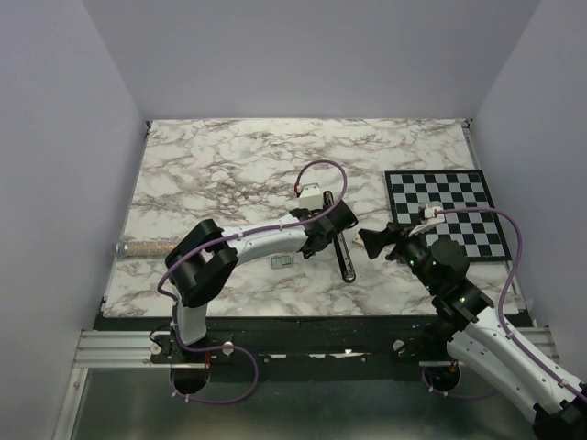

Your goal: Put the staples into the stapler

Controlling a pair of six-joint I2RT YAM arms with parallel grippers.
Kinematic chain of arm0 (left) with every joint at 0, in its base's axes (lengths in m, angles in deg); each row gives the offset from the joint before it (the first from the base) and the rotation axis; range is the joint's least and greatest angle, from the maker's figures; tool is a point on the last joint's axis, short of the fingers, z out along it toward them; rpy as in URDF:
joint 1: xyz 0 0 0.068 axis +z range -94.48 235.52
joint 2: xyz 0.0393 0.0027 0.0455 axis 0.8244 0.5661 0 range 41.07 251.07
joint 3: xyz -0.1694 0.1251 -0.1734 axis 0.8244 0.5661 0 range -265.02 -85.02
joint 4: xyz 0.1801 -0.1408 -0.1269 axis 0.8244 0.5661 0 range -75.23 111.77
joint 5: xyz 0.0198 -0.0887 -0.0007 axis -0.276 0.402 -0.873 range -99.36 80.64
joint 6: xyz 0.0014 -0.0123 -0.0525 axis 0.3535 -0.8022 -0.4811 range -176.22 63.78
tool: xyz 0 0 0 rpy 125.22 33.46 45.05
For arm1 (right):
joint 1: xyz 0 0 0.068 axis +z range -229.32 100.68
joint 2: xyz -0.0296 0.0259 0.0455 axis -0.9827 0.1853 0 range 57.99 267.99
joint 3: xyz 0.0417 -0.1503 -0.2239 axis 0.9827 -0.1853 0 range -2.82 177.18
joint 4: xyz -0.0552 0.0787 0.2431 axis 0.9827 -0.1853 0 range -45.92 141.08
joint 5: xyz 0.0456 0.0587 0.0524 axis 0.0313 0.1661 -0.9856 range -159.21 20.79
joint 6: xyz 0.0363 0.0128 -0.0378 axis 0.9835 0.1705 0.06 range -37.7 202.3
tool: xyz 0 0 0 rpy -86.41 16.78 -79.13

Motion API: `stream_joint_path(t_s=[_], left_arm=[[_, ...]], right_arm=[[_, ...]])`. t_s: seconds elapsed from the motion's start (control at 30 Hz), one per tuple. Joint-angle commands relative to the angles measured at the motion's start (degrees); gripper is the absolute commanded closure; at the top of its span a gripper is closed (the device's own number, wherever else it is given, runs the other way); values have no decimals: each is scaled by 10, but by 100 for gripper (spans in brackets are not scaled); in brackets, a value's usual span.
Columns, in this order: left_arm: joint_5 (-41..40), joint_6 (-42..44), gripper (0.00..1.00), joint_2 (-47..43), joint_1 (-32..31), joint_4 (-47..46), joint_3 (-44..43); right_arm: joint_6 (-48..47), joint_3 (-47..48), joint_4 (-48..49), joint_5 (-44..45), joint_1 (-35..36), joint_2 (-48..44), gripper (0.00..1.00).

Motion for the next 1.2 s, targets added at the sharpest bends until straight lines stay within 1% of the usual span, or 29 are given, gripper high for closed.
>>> stream_joint_path(t_s=[0.0,0.07,0.1,0.13,0.23,0.27,0.3,0.33,0.37,0.4,0.43,0.47,0.53,0.57,0.6,0.63,0.67,0.7,0.73,0.77,0.8,0.87,0.9,0.93,0.97,1.0,1.03,1.1,1.17], left_arm=[[-9,11,35,-78,0,-17,19],[-12,17,28,-99,6,-34,33],[-11,28,22,-121,8,-44,51],[-11,33,19,-132,11,-52,62],[5,66,9,-177,26,-101,109],[11,74,6,-190,34,-132,123],[19,86,2,-214,36,-155,158],[39,108,1,-227,40,-176,175],[45,117,1,-241,42,-217,195],[55,133,1,-269,47,-241,234],[76,145,1,-284,49,-264,254],[81,162,1,-299,50,-304,273],[96,177,1,-349,52,-345,334],[105,211,1,-364,53,-401,356],[107,224,1,-392,52,-427,400],[112,238,1,-405,53,-452,421],[126,252,1,-417,53,-502,443],[136,281,1,-439,54,-526,480],[139,292,1,-451,55,-547,497],[142,299,1,-460,55,-579,511],[150,309,1,-473,56,-595,534],[150,339,1,-477,56,-639,553],[157,348,1,-469,56,-658,569],[166,377,1,-461,56,-679,577],[171,387,1,-450,56,-720,584],[179,395,1,-426,56,-741,595],[187,404,1,-413,56,-759,597],[193,418,1,-375,56,-802,598],[201,431,1,-351,56,-843,598]], right_arm=[[-13,4,-3,-8,5,6,0],[-22,12,-3,-23,5,13,0],[-24,15,-4,-32,5,20,0],[-30,18,-5,-36,6,25,0],[-41,34,-8,-64,5,56,0],[-43,40,-13,-68,5,69,0],[-44,58,-19,-70,5,87,0],[-46,68,-32,-86,5,122,0],[-47,78,-50,-91,5,143,0],[-46,89,-59,-95,5,162,0],[-46,111,-79,-99,6,202,0],[-44,123,-88,-105,6,219,1],[-42,158,-113,-113,5,255,1],[-42,174,-124,-114,5,287,1],[-42,189,-137,-114,5,307,2],[-44,210,-161,-113,7,323,2],[-48,246,-173,-114,9,359,2],[-50,268,-183,-114,12,375,3],[-51,287,-201,-114,14,391,3],[-53,324,-210,-112,18,409,3],[-52,344,-219,-106,21,443,3],[-49,388,-256,-103,28,484,3],[-50,428,-269,-93,30,502,4],[-50,451,-290,-90,32,543,4],[-50,469,-297,-87,37,559,4],[-49,505,-305,-77,38,579,4],[-47,522,-321,-74,40,610,4],[-45,555,-333,-49,42,643,5],[-46,602,-352,-44,45,685,6]])
